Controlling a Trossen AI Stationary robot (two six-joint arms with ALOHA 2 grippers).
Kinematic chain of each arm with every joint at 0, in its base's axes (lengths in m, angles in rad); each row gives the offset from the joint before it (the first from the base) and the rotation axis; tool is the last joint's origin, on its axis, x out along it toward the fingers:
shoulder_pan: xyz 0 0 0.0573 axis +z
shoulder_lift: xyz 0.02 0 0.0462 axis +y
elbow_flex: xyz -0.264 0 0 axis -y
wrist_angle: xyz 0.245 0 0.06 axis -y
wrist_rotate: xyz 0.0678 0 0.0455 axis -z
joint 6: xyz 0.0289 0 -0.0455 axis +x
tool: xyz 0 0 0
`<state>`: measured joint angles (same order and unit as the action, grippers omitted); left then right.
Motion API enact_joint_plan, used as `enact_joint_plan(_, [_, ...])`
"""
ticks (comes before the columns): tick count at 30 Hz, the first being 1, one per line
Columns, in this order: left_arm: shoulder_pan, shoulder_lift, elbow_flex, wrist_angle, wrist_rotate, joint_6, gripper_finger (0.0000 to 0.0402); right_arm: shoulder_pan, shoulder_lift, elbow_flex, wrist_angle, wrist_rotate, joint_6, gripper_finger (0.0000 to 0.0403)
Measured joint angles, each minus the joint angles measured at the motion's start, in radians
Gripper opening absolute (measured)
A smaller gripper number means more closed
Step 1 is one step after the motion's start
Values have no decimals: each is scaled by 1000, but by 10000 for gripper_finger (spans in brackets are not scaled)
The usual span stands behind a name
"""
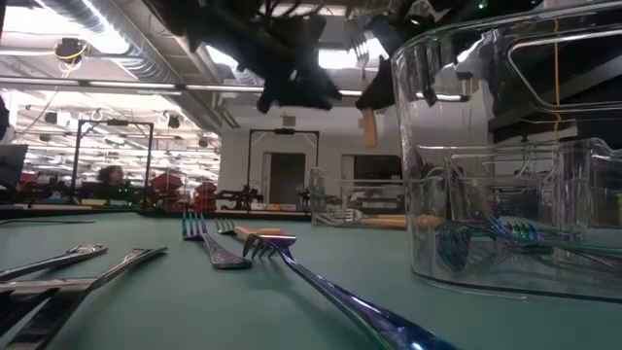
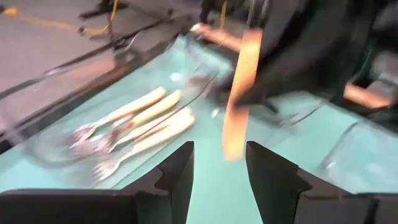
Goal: Sort silverware by color (type)
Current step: Put the orange fork into the top transparent bin
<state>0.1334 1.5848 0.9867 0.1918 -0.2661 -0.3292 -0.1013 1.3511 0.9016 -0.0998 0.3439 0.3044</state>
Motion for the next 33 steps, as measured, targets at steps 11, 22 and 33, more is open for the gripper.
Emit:
enact_joint_plan(11, [44, 0, 0, -140, -5, 1, 140, -318, -51, 9, -50, -254, -262, 5])
enact_joint_plan(22, [43, 0, 0, -140, -5, 1, 140, -524, 55, 211, -294, -398, -476, 6])
enact_joint_plan(33, [42, 0, 0, -140, -5, -1, 140, -528, 261, 411, -544, -417, -642, 7])
